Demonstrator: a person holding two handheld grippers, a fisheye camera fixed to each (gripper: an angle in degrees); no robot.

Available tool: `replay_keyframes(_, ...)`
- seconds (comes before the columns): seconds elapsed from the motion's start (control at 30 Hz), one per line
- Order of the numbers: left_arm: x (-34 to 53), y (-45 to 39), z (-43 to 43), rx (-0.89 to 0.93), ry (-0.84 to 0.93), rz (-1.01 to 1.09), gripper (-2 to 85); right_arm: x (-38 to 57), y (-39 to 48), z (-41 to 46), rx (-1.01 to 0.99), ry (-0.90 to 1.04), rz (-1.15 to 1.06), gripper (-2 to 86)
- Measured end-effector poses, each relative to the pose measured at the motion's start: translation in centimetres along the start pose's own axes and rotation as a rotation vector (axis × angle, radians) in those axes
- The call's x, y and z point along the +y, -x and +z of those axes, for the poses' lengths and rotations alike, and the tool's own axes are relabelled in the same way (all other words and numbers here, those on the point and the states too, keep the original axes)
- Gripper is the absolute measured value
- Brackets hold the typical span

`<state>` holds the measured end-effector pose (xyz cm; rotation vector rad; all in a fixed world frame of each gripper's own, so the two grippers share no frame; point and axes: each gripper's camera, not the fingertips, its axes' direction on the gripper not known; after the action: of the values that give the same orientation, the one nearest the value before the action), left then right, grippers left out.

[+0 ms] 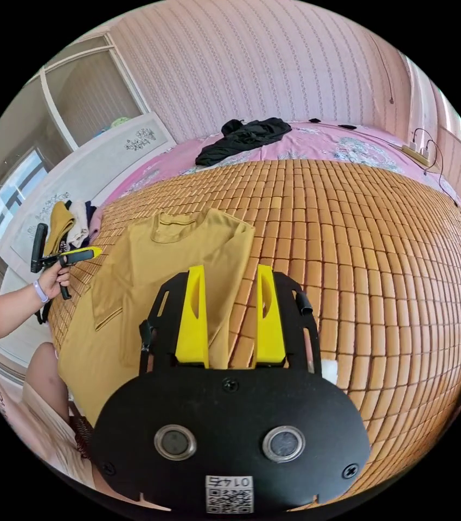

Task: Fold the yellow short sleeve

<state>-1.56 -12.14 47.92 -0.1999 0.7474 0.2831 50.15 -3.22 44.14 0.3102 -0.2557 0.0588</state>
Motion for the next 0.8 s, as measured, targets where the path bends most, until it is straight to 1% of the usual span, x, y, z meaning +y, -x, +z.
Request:
replay_keyframes(0.03, -0.9, 1.2, 0.5, 0.063, -0.002, -0.036, 9.9, -0.6, -0.1, 0.7, -0.002, 0.010, 0.002, 13.4)
replay_keyframes(0.07, -1.3, 1.8, 0.8, 0.086, -0.003, -0.054, 10.6, -1.8, -0.1, 2.0, -0.010, 0.038, 0.011, 13.1)
replay_keyframes(0.17, -3.0, 4.1, 2.2, 0.095, 0.013, -0.126, 10.7, -4.1, 0.1, 5.0, -0.057, 0.120, 0.040, 11.0)
replay_keyframes(0.2, -3.5, 4.8, 2.6, 0.103, 0.022, -0.135, 9.3, -4.7, 0.3, 5.9, -0.064, 0.138, 0.053, 8.3)
replay_keyframes(0.27, -4.3, 5.7, 3.3, 0.150, 0.056, -0.133, 5.8, -5.6, 0.7, 6.6, -0.009, 0.140, 0.070, 4.7)
replay_keyframes(0.3, -4.8, 6.2, 3.6, 0.199, 0.085, -0.111, 3.5, -6.2, 0.8, 7.0, -0.010, 0.152, 0.070, 3.2)
replay_keyframes(0.37, -5.4, 7.0, 3.8, 0.218, 0.115, -0.102, 0.3, -7.2, 0.9, 7.4, -0.033, 0.149, 0.081, 2.2)
replay_keyframes(0.43, -6.2, 7.6, 2.8, 0.122, 0.071, -0.102, -0.6, -8.1, 0.9, 7.4, -0.046, 0.125, 0.086, 1.7)
replay_keyframes(0.53, -7.1, 8.1, 1.3, 0.089, -0.002, -0.104, -0.9, -10.0, 1.3, 6.8, -0.006, 0.072, 0.064, 1.3)
replay_keyframes(0.67, -7.8, 8.0, -0.9, 0.118, -0.071, -0.065, -1.0, -12.7, 2.2, 4.9, -0.048, 0.007, 0.010, 1.1)
replay_keyframes(0.73, -7.6, 7.6, -3.0, 0.144, -0.087, 0.017, -1.0, -12.9, 2.7, 3.6, -0.093, -0.011, -0.026, 1.1)
replay_keyframes(0.8, -6.7, 7.4, -4.7, 0.180, -0.095, 0.083, -1.0, -12.4, 3.2, 1.9, -0.127, 0.016, -0.060, 1.1)
